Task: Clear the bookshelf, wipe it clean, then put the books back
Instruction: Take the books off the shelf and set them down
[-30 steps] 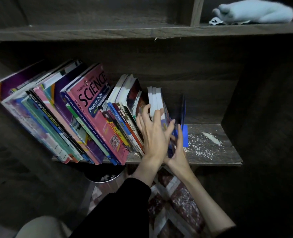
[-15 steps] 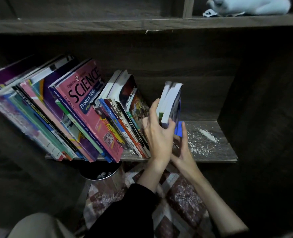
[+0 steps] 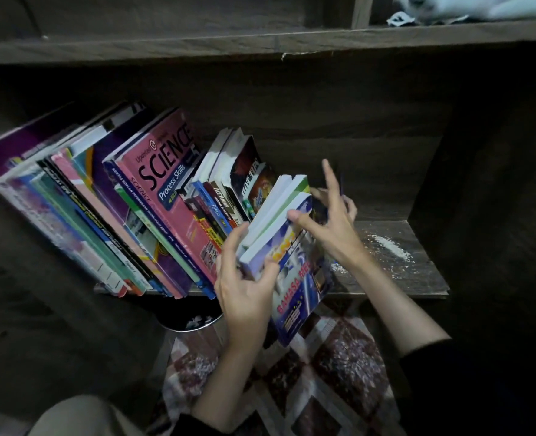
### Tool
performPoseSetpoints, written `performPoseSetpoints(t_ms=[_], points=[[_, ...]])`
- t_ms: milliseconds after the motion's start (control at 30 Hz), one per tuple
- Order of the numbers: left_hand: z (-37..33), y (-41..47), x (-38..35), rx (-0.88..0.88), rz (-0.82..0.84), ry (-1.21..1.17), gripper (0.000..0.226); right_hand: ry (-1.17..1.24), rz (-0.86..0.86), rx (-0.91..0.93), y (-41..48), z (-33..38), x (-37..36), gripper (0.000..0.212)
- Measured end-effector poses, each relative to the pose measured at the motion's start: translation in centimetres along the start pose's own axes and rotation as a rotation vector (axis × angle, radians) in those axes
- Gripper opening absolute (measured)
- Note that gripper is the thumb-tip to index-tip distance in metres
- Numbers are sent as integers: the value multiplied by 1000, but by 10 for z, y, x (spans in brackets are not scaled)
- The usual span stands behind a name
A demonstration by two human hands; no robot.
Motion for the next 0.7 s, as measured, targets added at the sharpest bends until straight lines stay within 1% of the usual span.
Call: performPoseSetpoints(t_ms=[100, 167, 233, 300, 333, 400, 467, 533, 600, 700], points=[[6, 4, 7, 13, 29, 11, 52, -110, 1, 95, 0, 7, -12, 97], [8, 5, 2, 3, 5, 55, 48, -104, -22, 141, 0, 10, -16, 95], [5, 2, -7, -70, -40, 79, 39, -74, -49, 187, -1, 13, -20, 94], [6, 2, -10, -129, -134, 90, 40, -81, -70, 235, -5, 19, -24, 89], [8, 4, -9, -134, -175, 79, 41, -83, -81, 243, -7, 21, -26, 86], [9, 8, -6, -131, -196, 44, 39, -60, -77, 211, -11, 21, -27, 86], [-1, 10, 0, -126, -165, 12, 36, -26, -43, 148, -16, 19, -24, 91], [-18, 12, 9, -145, -131, 3, 33, -25, -11, 135, -24, 22, -18, 98], [-30, 20, 25, -111, -102, -8, 30, -2, 36, 129, -36, 31, -12, 104], [-31, 35, 48, 81, -24, -95, 25, 23, 123, 127, -54, 43, -12, 109]])
Point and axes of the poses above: each hand's wrist, its own y-axis towards the middle knuckle, its own x-axis out of the back of the hand, z = x × y, the point moved 6 cm from there along y, towards the middle knuckle, and after that the axes turned 12 degrees about -y, right-handed, at the moved point
